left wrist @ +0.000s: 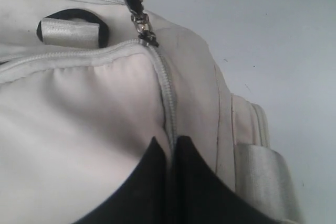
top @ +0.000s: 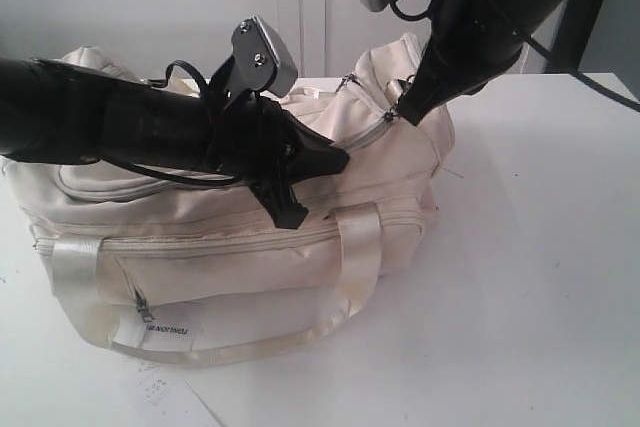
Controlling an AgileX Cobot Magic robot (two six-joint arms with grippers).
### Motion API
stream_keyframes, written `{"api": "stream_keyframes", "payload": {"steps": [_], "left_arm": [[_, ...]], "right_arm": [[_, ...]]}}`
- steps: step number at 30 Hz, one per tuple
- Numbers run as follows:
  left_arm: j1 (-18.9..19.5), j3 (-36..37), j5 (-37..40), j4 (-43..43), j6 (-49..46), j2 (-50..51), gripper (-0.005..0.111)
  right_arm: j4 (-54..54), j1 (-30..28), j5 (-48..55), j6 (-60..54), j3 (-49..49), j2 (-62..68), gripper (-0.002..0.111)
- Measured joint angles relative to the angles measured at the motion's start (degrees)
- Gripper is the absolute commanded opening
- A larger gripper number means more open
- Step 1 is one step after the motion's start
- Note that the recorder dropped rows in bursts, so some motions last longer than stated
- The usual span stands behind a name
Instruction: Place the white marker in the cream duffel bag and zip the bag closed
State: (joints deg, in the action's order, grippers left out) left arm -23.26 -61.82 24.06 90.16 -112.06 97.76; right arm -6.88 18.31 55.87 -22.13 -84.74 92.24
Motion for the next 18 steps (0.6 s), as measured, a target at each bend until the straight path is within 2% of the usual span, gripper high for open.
{"api": "stream_keyframes", "payload": {"steps": [6, 18], "left_arm": [[0.0, 0.0, 0.34, -3.17, 0.0, -0.96, 0.0], [0.0, -0.23, -0.08, -3.06, 0.0, -1.31, 0.0]], "right_arm": [[0.0, -0.03, -4.85, 2.14, 0.0, 2.53, 0.0], [-0.14, -1.05, -16.24, 6.19, 0.43, 3.48, 0.0]]}}
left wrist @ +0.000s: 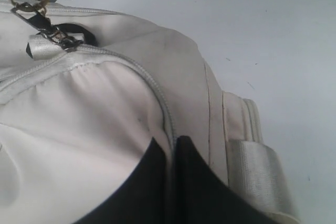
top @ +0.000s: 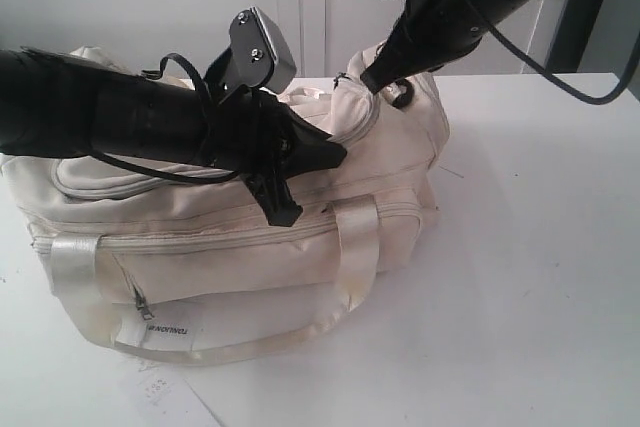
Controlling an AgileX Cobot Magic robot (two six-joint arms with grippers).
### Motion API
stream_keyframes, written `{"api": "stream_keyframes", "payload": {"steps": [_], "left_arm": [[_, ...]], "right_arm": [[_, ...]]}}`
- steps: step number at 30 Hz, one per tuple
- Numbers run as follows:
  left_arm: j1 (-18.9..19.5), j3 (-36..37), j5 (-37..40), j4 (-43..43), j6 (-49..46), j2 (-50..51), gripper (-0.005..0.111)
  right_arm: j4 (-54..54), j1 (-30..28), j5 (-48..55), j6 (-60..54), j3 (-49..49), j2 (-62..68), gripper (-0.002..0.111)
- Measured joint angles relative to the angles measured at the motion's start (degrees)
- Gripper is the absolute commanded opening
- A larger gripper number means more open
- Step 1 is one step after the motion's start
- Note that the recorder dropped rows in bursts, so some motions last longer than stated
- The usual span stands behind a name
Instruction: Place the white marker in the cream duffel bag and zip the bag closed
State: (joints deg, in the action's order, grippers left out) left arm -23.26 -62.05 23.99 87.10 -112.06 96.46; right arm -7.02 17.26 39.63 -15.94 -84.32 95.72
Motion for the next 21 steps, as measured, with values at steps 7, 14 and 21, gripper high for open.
{"api": "stream_keyframes", "payload": {"steps": [7, 14, 21], "left_arm": [[0.0, -0.23, 0.47, 0.0, 0.0, 0.0, 0.0], [0.0, -0.23, 0.83, -0.12, 0.0, 0.0, 0.0], [0.0, -0.23, 0.91, -0.2, 0.0, 0.0, 0.0]], "right_arm": [[-0.72, -0.33, -5.49, 0.55, 0.0, 2.01, 0.0], [-1.18, -0.33, -10.6, 4.34, 0.0, 4.75, 0.0], [-1.55, -0.52, -14.76, 4.81, 0.0, 5.9, 0.0]]}}
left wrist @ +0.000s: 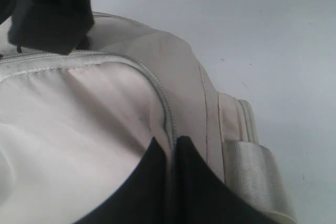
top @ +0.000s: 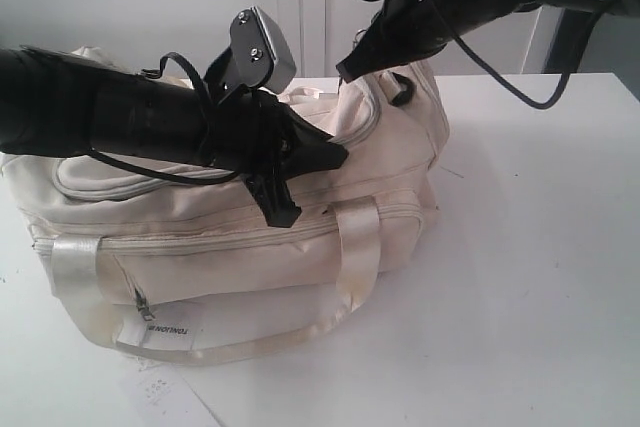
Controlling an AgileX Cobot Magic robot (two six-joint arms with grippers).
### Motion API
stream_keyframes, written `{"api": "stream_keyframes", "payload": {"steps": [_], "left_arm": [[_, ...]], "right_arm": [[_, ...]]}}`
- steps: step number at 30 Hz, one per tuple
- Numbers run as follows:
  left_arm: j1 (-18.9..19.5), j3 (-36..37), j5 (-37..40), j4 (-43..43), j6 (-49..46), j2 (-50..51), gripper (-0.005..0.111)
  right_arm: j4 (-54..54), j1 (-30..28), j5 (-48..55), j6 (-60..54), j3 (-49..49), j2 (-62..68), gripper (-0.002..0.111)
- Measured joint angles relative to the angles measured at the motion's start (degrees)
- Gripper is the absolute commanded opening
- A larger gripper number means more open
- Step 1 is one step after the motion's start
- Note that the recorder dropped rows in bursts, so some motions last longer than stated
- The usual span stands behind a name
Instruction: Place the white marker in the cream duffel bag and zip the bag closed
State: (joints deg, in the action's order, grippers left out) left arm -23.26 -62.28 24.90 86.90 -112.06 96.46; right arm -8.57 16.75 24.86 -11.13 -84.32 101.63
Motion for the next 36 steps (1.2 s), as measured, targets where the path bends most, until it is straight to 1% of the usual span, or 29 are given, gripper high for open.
{"api": "stream_keyframes", "payload": {"steps": [15, 22, 24, 25, 27, 29, 31, 33, 36], "left_arm": [[0.0, 0.0, -0.2, 0.0, 0.55, 0.0, 0.0], [0.0, 0.0, -0.55, 0.12, 2.49, 0.0, 0.001], [0.0, 0.0, -0.55, 0.12, 3.15, 0.0, 0.008], [0.0, 0.0, -0.55, 0.12, 3.27, 0.0, 0.013], [0.0, 0.0, 0.45, -0.41, 3.52, 0.0, 0.025], [0.0, 0.11, 1.13, -0.98, 3.61, 0.0, 0.037], [0.0, 0.11, 1.69, -1.19, 3.65, 0.0, 0.046], [0.0, 0.11, 1.77, -1.34, 4.11, 0.0, 0.052], [0.0, 0.2, -0.38, -1.38, 7.16, 0.0, 0.061]], "right_arm": [[-0.47, -1.07, -5.79, 0.54, 0.0, 2.89, 0.0], [-0.47, -1.33, -7.75, 0.54, 0.0, 3.03, 0.002], [-0.47, -1.33, -7.94, 0.54, 0.0, 3.03, 0.008], [-0.47, -1.33, -8.18, 0.54, 0.0, 3.03, 0.013], [-0.7, -1.56, -9.43, 0.54, 0.0, 3.03, 0.025], [-0.7, -1.8, -9.8, 0.88, 0.0, 3.03, 0.04], [-0.7, -2.01, -9.37, 1.8, 0.0, 3.03, 0.052], [-0.7, -2.04, -7.91, 3.32, 0.0, 2.92, 0.059], [-0.7, -2.04, -4.51, 5.8, 0.0, 1.82, 0.06]]}}
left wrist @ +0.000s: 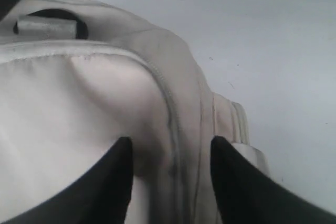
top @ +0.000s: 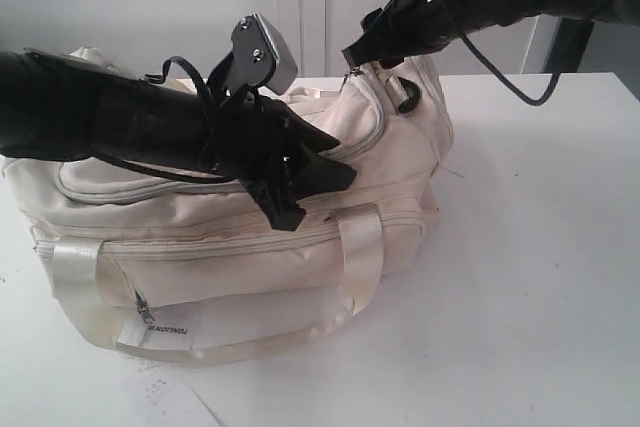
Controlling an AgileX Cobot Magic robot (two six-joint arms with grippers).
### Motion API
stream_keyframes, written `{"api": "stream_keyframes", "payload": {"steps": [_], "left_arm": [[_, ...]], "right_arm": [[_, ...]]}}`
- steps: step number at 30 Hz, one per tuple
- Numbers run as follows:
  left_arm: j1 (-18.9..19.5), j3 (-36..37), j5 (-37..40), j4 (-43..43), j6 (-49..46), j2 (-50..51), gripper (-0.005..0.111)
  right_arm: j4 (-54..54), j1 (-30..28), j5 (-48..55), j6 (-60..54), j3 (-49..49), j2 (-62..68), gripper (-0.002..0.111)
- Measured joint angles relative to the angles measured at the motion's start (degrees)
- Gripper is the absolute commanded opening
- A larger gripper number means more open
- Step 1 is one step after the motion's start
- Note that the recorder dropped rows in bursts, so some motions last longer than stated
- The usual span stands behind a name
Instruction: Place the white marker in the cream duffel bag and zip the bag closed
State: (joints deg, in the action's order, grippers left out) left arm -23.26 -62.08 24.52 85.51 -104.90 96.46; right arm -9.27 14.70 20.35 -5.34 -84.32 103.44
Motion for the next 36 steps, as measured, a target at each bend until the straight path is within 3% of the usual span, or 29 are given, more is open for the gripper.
{"api": "stream_keyframes", "payload": {"steps": [4, 14, 18, 22, 25, 32, 36], "left_arm": [[0.0, 0.0, -6.2, -0.23, 7.64, -0.91, 0.07], [0.0, 0.02, -10.53, -3.87, 11.55, -9.12, 0.07], [0.34, 0.02, -13.87, -6.57, 13.36, -13.04, 0.061], [3.21, 0.02, -15.55, -7.84, 14.62, -16.14, 0.026], [6.82, 0.02, -16.2, -8.78, 16.12, -18.48, 0.0], [17.41, 0.02, -14.23, -19.75, 28.07, -23.33, 0.0], [23.26, 0.02, -8.23, -33.19, 42.88, -24.05, 0.0]], "right_arm": [[0.0, -0.1, 4.88, 1.92, 0.0, -2.51, 0.06], [-0.33, -0.1, 21.87, 2.38, 0.0, -7.43, 0.056], [-1.3, -0.12, 28.26, 2.38, 0.0, -8.03, 0.036], [-1.3, -0.35, 32.59, 2.26, 0.0, -8.9, 0.0], [1.61, -1.63, 34.77, 0.57, 0.0, -9.34, 0.0], [17.27, -9.83, 37.71, -5.21, 0.0, -9.55, 0.001], [21.28, -10.4, 38.1, -6.54, 0.0, -9.68, 0.019]]}}
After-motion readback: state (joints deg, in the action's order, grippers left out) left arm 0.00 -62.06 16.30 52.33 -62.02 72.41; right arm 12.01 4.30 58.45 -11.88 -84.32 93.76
